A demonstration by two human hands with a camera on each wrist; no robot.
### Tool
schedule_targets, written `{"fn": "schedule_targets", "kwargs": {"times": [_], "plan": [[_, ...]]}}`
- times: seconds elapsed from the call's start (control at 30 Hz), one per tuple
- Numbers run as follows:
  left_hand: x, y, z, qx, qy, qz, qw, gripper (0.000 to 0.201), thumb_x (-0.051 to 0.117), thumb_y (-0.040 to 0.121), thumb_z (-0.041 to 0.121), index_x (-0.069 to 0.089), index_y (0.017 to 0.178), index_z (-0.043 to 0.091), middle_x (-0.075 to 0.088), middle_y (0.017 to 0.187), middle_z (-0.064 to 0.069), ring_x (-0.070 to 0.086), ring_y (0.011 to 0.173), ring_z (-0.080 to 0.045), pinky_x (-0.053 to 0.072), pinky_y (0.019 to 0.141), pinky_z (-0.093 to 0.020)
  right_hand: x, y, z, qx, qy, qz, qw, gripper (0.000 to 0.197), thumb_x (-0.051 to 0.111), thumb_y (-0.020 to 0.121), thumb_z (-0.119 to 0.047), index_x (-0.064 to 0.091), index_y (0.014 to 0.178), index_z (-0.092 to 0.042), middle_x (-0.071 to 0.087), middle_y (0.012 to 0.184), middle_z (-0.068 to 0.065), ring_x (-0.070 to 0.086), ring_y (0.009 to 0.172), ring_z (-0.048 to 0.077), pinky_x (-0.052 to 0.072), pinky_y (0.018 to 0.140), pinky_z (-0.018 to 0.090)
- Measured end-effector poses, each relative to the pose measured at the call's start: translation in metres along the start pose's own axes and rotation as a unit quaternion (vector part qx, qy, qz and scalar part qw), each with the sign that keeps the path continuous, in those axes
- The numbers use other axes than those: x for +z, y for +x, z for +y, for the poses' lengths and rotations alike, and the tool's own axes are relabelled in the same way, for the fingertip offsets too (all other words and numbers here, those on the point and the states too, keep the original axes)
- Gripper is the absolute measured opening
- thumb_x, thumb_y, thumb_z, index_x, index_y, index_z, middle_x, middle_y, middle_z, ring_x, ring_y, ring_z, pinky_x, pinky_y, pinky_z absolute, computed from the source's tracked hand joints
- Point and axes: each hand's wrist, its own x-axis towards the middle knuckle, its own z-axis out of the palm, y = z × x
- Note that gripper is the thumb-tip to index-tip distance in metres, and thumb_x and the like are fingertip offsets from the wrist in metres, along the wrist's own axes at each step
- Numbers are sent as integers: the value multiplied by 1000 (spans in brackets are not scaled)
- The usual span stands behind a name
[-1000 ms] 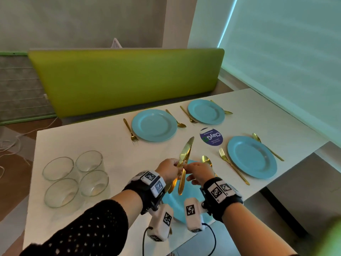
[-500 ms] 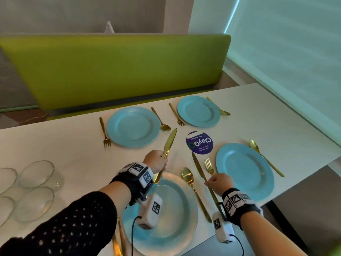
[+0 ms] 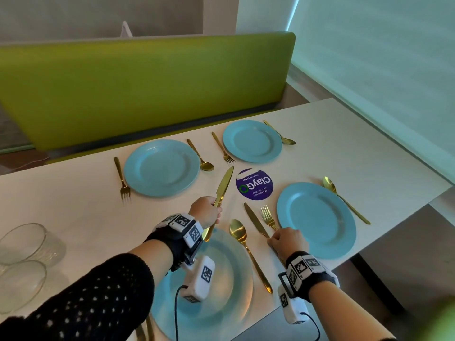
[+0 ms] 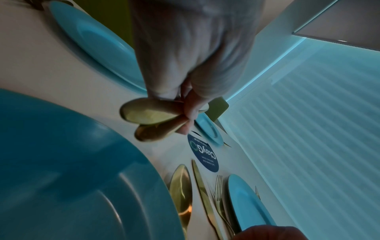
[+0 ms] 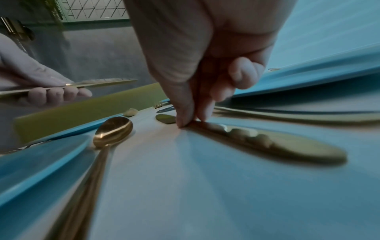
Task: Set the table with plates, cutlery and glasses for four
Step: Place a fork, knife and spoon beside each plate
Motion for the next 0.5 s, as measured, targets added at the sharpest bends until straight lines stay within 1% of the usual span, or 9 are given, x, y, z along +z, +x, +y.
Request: {"fn": "schedule_targets", "kwargs": {"times": [0.1, 0.2, 0.3, 0.43, 0.5], "plan": [[-1, 1, -1, 2, 1, -4, 1000, 17, 45, 96, 4, 59, 105, 3, 55, 83, -7, 54, 80, -21, 54, 89, -39, 0, 2, 0, 7, -1, 9, 1000, 20, 56, 89, -31, 71, 93, -18, 67, 91, 3, 64, 84, 20, 56, 77, 31], [-4, 2, -1, 5, 5, -1, 1000, 17, 45, 96, 4, 59, 105, 4, 56, 84, -7, 54, 82, -20, 54, 89, -37, 0, 4, -3, 12, 0, 10, 1000, 21, 56, 89, -31, 71, 94, -18, 67, 94, 5, 65, 86, 21, 56, 79, 33], [-6, 3, -3, 4, 5, 3, 1000, 16, 45, 95, 3, 60, 102, 5, 56, 83, -7, 53, 80, -21, 54, 87, -36, 1, 6, -3, 17, 2, 12, 1000, 21, 56, 89, -30, 71, 94, -17, 67, 93, 5, 65, 86, 21, 56, 79, 33], [-10, 5, -5, 2, 4, 1, 1000, 17, 46, 95, 2, 60, 103, 3, 54, 78, -5, 53, 78, -21, 54, 85, -35, 1, 7, -3, 24, 3, 15, 1000, 21, 56, 89, -31, 71, 95, -17, 67, 91, 4, 65, 84, 21, 56, 77, 32], [-11, 5, -5, 1, 3, -4, 1000, 15, 45, 95, 2, 59, 99, 4, 54, 78, -6, 52, 79, -22, 54, 86, -36, 2, 7, -3, 28, 3, 14, 1000, 21, 56, 89, -31, 71, 95, -16, 67, 89, 3, 65, 82, 19, 57, 77, 31]]}}
